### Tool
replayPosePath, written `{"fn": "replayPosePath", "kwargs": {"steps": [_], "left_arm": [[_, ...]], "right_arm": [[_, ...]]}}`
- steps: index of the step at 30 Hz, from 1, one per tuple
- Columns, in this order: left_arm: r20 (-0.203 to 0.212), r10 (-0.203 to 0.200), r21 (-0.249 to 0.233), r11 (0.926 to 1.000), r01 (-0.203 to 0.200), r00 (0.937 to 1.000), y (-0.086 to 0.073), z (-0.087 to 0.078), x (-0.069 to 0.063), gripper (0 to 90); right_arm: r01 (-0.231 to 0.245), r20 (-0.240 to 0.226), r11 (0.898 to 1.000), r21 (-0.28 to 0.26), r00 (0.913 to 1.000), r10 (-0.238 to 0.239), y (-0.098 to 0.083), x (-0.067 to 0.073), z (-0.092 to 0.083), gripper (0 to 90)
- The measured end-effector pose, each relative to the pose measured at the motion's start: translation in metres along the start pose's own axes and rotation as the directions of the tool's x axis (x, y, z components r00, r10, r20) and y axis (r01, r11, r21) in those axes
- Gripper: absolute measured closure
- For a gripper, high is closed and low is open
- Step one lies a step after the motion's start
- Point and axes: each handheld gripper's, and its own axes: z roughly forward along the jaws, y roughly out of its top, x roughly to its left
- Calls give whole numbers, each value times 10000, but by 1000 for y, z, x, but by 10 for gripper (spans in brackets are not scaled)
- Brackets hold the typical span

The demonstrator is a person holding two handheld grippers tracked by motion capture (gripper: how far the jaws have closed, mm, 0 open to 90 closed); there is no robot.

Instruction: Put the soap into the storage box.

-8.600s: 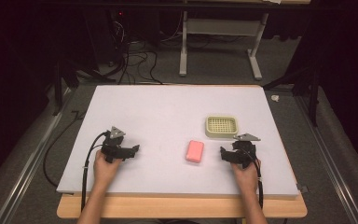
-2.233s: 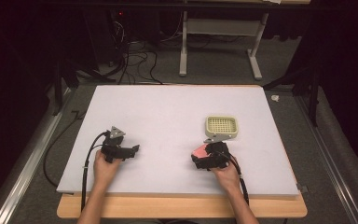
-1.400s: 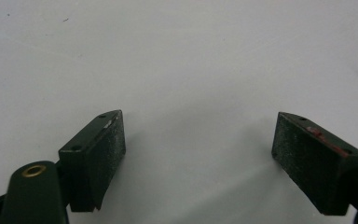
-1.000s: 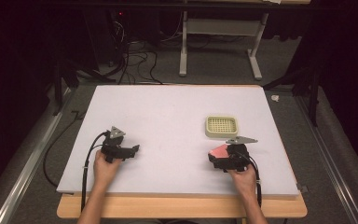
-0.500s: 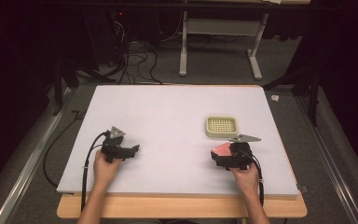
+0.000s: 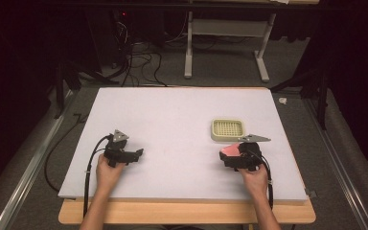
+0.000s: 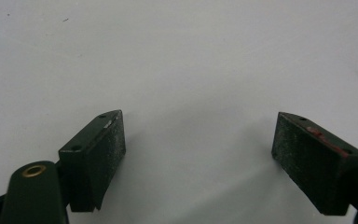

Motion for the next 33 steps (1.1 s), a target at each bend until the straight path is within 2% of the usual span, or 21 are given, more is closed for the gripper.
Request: {"fn": "replayPosePath", "kwargs": {"steps": [11, 18, 27, 33], "left_arm": [[1, 0, 1, 10000, 0, 10000, 0, 0, 0, 178], [2, -3, -2, 10000, 3, 10000, 0, 0, 0, 178], [5, -7, -5, 10000, 7, 10000, 0, 0, 0, 178], [10, -15, -11, 10000, 15, 10000, 0, 0, 0, 178]], "right_arm": [[56, 357, 10000, 43, 9993, -57, 15, -5, 0, 136], [-157, 542, 9998, 122, 9984, 150, 25, -11, 2, 136], [-95, 702, 9996, 263, 9975, 77, 39, -13, 3, 136], [-414, 768, 9986, 339, 9963, 387, 49, -19, 9, 136]]}}
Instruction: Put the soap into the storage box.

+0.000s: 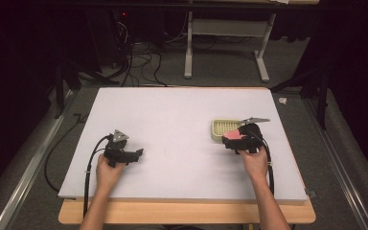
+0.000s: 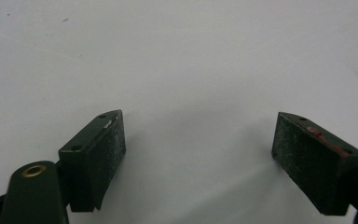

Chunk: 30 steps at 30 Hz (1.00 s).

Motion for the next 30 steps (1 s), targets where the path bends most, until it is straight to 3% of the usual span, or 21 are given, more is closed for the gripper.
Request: {"fn": "replayPosePath", "kwargs": {"steps": [6, 21, 30], "left_arm": [[0, -3, -1, 10000, 3, 10000, 0, 0, 0, 178], [-2, 7, 3, 10000, -7, 10000, 0, 0, 0, 178], [-1, 9, 6, 10000, -9, 10000, 0, 0, 0, 178]], "right_arm": [[-289, 235, 9994, 192, 9993, 284, 11, -2, 7, 136], [-411, 718, 9953, 883, 9968, 347, 29, 3, 35, 136], [-519, 862, 9914, 1200, 9954, 417, 29, 2, 47, 135]]}}
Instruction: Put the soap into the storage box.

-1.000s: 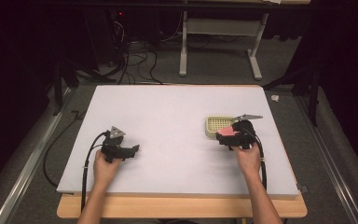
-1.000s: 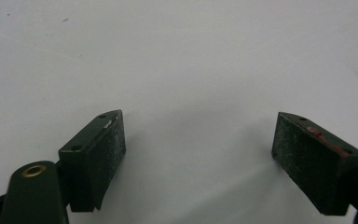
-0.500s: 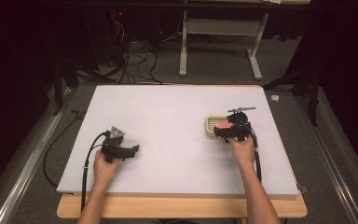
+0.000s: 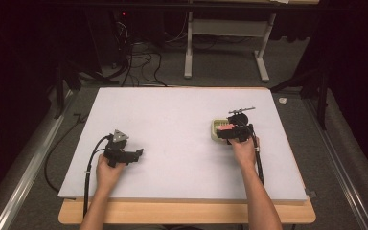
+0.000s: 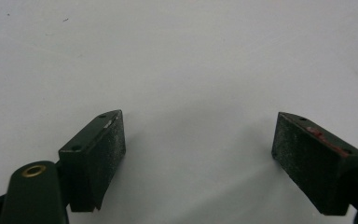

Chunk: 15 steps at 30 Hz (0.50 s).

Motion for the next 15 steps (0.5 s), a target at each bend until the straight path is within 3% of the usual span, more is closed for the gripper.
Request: {"fn": "replayPosePath", "kwargs": {"steps": [8, 15], "left_arm": [[-3, -2, -2, 10000, 2, 10000, 0, 0, 0, 178], [-2, -1, -2, 10000, 1, 10000, 0, 0, 0, 178]], "right_arm": [[-168, 219, 9998, -45, 9996, 169, 1, -3, 3, 135], [-578, -23, 9982, -139, 9983, 578, 1, -6, 6, 135]]}}
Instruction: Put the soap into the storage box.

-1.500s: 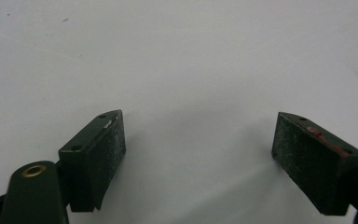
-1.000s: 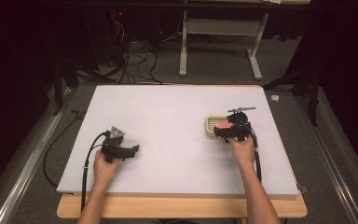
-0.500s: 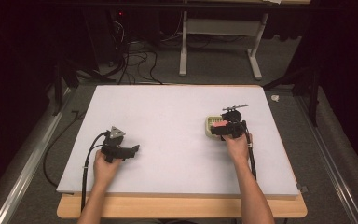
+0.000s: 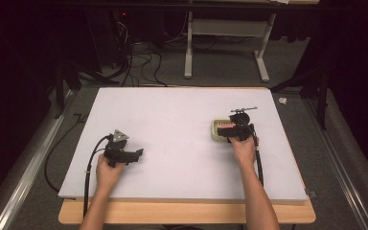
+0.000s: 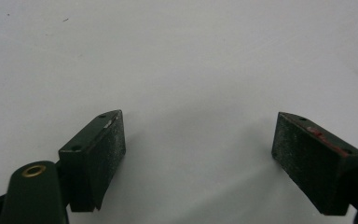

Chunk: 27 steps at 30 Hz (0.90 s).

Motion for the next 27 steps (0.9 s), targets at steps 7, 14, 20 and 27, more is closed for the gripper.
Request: {"fn": "replayPosePath", "kwargs": {"steps": [7, 14, 20, 27], "left_arm": [[2, -1, 1, 10000, 1, 10000, 0, 0, 0, 178], [0, 1, 3, 10000, -1, 10000, 0, 0, 0, 178], [2, -1, -2, 10000, 1, 10000, 0, 0, 0, 178], [2, 1, 1, 10000, -1, 10000, 0, 0, 0, 178]], "right_arm": [[44, 67, 10000, -27, 10000, -44, 0, 0, 1, 132], [106, 132, 9999, -45, 9999, -105, 0, 0, 0, 130], [267, 284, 9994, -241, 9993, -260, 1, 0, -4, 128], [331, 261, 9987, -391, 9991, -321, 1, -2, -10, 129]]}}
